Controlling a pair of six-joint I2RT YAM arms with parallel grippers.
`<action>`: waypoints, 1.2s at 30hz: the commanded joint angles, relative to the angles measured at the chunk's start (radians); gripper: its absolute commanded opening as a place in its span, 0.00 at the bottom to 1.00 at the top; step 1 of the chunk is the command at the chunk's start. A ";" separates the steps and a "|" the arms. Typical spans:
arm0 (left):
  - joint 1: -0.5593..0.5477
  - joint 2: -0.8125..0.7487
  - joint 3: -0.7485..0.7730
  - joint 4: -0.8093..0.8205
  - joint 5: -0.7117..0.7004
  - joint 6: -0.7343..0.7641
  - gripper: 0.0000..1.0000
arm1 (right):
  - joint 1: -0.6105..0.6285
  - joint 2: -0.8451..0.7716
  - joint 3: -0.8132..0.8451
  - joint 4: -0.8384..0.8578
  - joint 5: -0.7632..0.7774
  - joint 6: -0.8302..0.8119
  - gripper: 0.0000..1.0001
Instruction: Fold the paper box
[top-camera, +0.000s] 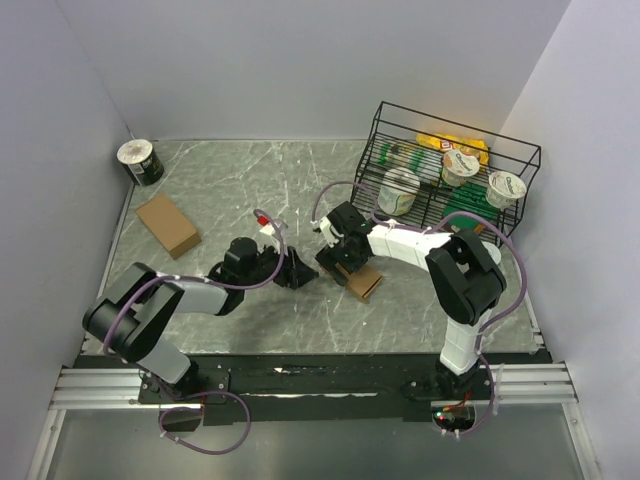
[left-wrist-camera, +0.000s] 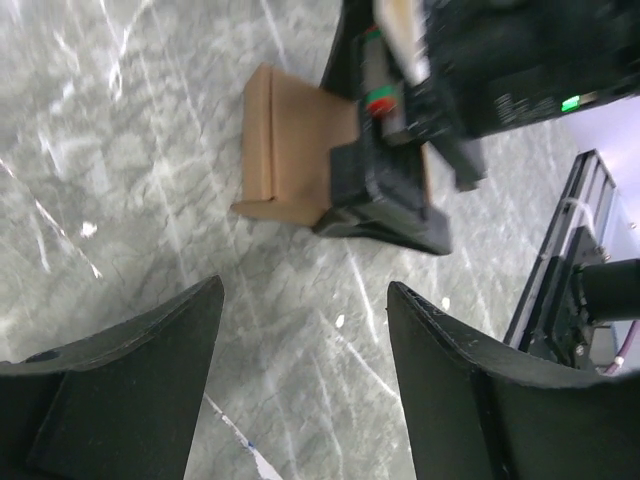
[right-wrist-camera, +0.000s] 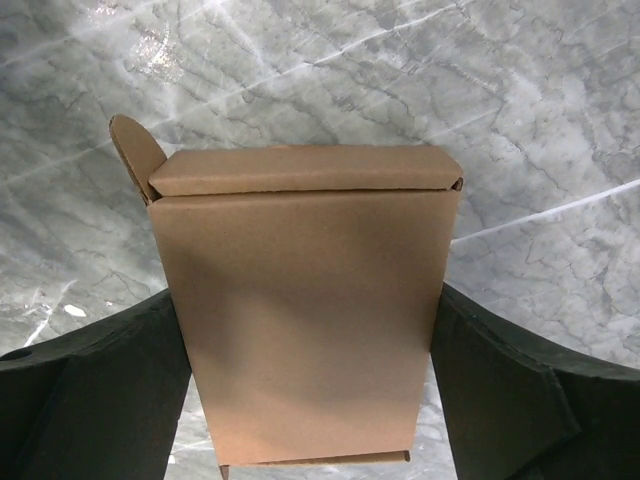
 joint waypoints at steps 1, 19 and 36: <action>0.024 -0.096 0.000 0.027 0.014 -0.020 0.73 | 0.007 0.046 -0.006 -0.038 0.001 -0.011 0.79; 0.141 -0.546 -0.061 -0.192 0.292 0.052 0.95 | -0.044 -0.040 0.098 -0.169 -0.933 -0.112 0.69; 0.141 -0.260 -0.092 0.049 0.378 0.018 0.88 | -0.108 0.175 0.190 -0.331 -1.220 -0.267 0.73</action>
